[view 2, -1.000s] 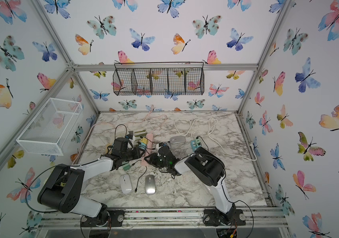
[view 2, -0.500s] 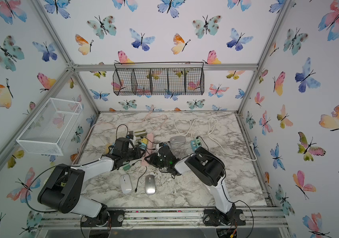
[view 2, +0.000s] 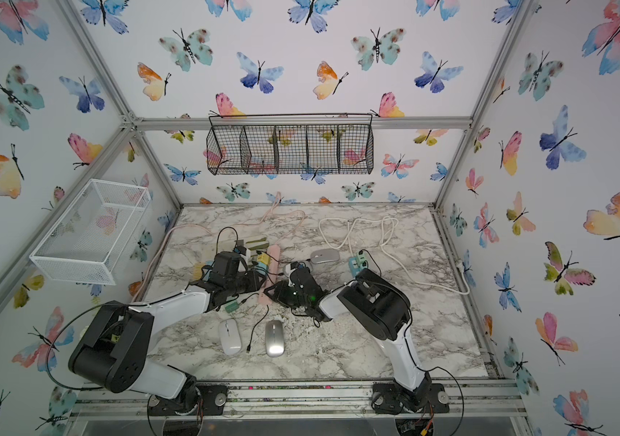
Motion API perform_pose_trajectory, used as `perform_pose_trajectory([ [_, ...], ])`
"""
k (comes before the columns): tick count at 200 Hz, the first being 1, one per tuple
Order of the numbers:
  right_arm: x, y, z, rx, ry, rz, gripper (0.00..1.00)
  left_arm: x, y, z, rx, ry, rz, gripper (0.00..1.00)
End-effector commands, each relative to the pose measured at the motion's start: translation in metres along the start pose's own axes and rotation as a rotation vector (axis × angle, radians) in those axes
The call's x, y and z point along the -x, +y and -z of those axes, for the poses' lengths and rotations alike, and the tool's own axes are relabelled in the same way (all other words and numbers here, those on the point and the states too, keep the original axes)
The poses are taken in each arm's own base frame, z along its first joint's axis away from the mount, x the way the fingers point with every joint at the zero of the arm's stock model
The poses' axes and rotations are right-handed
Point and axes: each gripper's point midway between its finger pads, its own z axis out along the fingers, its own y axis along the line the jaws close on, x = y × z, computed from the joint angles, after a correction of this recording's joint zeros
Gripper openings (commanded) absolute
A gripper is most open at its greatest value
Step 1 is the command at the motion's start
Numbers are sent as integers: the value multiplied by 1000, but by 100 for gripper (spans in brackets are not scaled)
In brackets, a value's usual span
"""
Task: Unplug the wireless mouse
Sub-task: Remove the plug from the socket.
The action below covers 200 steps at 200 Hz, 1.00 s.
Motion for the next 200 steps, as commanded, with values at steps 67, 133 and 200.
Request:
perform_pose_trajectory([
  [67, 16, -65, 9, -183, -58, -58, 5, 28, -11, 19, -73, -72, -9, 0],
  [133, 15, -67, 6, -171, -49, -68, 5, 22, -14, 23, -85, -73, -13, 0],
  [200, 19, -31, -24, -13, 30, -6, 23, 27, -24, 36, -111, -80, -39, 0],
])
